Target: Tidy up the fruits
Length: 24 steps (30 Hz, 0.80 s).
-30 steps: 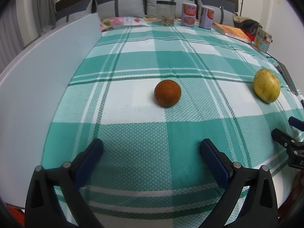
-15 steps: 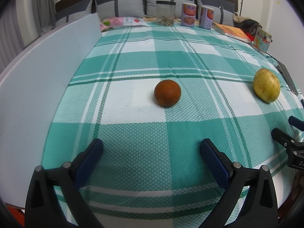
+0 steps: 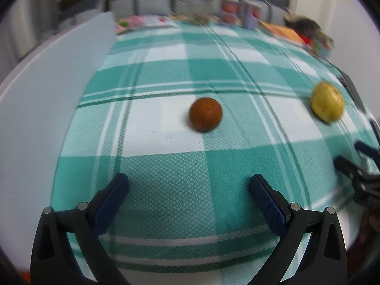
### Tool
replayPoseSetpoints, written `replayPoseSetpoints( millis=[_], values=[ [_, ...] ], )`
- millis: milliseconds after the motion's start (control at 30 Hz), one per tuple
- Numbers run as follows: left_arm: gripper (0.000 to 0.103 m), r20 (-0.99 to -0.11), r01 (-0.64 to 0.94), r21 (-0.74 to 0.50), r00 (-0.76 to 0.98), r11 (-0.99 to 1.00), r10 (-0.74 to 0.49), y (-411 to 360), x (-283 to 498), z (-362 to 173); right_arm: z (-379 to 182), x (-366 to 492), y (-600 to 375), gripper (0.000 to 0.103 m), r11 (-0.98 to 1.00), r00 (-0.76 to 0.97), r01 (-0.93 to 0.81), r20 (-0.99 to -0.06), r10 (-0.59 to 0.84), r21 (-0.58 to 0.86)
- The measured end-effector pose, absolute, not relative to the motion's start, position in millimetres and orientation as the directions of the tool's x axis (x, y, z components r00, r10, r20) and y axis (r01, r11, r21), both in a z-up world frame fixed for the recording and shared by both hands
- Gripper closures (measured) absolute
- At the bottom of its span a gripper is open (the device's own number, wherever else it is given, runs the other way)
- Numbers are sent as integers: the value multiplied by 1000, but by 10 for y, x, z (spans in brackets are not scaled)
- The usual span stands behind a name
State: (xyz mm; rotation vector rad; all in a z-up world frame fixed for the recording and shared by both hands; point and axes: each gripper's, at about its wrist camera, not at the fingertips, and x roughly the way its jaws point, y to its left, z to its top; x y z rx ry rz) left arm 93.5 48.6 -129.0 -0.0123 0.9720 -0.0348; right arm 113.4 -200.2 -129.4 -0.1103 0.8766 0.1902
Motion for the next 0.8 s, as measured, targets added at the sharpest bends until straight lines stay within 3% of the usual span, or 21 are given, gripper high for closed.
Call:
replayPoseSetpoints(
  millis=[133,233,433,467,500,567,633,733,767,800],
  values=[
    [1,-843,47,-186,505,981,-184,716,1037,-1196,-1292,1131,-2001,0,977,624,-211,-772,121,-17],
    [3,-855,13,-251,466,968,-228,783,1189,-1156,-1291,1134,-1995,0,977,621,-211,-774,122,-16],
    [4,-871,153,-121,458,981,-179,491,1483,-1004,-1288,1137,-1998,0,977,620,-212,-775,123,-14],
    [9,-874,168,-91,460,982,-159,457,1524,-1001,-1288,1136,-1997,0,977,620,-212,-775,123,-14],
    [25,-875,176,-78,459,981,-152,441,1548,-1006,-1288,1136,-1997,0,977,620,-212,-775,123,-14],
    [41,-893,178,-62,429,982,-135,438,1625,-1081,-1287,1135,-1997,0,977,620,-212,-775,123,-14],
    [41,-900,163,-53,420,985,-118,457,1664,-1154,-1287,1134,-1998,0,977,620,-212,-775,123,-14],
    [50,-884,159,-61,450,985,-128,465,1651,-1145,-1281,1153,-1991,0,977,603,-215,-789,123,-12],
    [66,-878,166,-75,456,983,-144,458,1646,-1132,-1274,1180,-1992,0,975,583,-222,-803,125,-9],
    [72,-876,173,-81,457,982,-153,445,1649,-1122,-1249,1235,-2006,0,971,538,-238,-832,137,6]
  ],
)
